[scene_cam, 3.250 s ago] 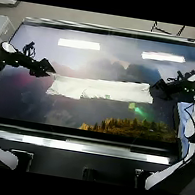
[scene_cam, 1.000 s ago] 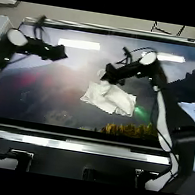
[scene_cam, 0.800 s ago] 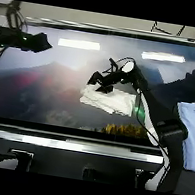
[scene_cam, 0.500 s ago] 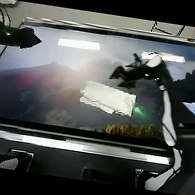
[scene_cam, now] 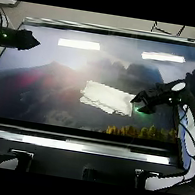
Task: Fold the clothes and pants, and hang the long-sleeved shirts on hangers.
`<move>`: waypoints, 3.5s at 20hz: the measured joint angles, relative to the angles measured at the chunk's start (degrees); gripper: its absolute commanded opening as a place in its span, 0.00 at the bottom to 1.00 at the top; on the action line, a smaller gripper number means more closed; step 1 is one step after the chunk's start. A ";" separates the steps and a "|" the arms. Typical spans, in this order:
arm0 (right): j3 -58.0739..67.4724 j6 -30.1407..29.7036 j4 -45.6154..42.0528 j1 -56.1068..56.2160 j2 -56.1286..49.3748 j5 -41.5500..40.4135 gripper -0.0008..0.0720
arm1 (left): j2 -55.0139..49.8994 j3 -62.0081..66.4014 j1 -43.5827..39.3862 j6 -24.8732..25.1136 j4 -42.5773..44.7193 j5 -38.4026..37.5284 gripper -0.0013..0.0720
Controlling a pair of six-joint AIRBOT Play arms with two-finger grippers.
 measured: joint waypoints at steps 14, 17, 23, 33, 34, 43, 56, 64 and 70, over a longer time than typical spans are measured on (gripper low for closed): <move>12.96 -9.33 16.50 -9.20 4.83 2.36 0.06 | -0.02 0.00 -1.20 -0.57 0.02 -0.02 0.05; 23.69 -2.64 11.43 -16.35 8.41 6.03 0.06 | -0.02 0.00 -1.20 -0.52 0.02 0.15 0.05; 37.38 8.39 6.40 -31.58 13.20 11.69 0.06 | -0.02 0.00 -1.22 0.44 0.02 0.20 0.05; 40.81 16.00 -6.01 -51.19 19.65 23.74 0.06 | -0.07 -0.07 -1.27 3.15 0.02 0.85 0.05; 39.91 16.20 -9.66 -51.80 20.26 24.87 0.06 | -0.07 -0.15 -1.27 3.34 0.02 0.92 0.05; 7.37 13.16 -37.33 -53.27 29.03 23.23 0.06 | -0.07 -1.57 -1.86 3.69 0.00 0.76 0.05; 13.77 6.19 -28.98 -49.24 31.01 -5.27 0.83 | -0.15 4.87 -6.25 1.27 1.75 11.04 0.05; 24.33 4.61 -19.82 -13.42 21.90 -2.86 0.83 | -9.03 6.97 -6.84 -11.98 21.44 -1.77 1.00; 23.85 7.87 -22.01 2.23 11.65 12.48 0.83 | -9.11 -8.81 -9.55 -12.98 22.73 -7.63 1.00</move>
